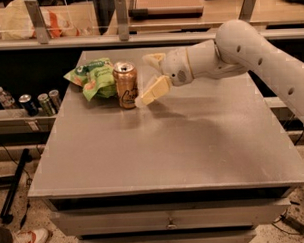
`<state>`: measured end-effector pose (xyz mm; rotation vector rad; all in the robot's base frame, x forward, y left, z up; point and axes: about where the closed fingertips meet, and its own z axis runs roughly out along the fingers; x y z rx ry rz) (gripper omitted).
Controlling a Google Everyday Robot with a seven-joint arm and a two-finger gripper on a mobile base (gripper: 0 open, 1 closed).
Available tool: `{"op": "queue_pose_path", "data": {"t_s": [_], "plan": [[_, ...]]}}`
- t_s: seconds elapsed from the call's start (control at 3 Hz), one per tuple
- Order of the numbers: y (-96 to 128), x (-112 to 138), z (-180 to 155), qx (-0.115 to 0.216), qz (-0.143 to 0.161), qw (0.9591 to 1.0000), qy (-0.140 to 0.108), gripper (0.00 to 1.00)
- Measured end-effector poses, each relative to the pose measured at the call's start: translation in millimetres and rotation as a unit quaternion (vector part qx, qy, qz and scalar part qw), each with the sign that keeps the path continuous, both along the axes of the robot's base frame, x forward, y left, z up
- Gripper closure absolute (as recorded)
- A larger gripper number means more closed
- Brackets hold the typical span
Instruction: Move orange can near green rice chip bag
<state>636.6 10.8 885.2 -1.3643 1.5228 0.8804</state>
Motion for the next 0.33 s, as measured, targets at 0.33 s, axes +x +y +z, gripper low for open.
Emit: {"op": "queue_pose_path", "data": {"t_s": [0.33], "plan": [[-13.7, 0.9, -3.3, -0.016, 0.008, 0.9998, 0.010, 0.00]]}}
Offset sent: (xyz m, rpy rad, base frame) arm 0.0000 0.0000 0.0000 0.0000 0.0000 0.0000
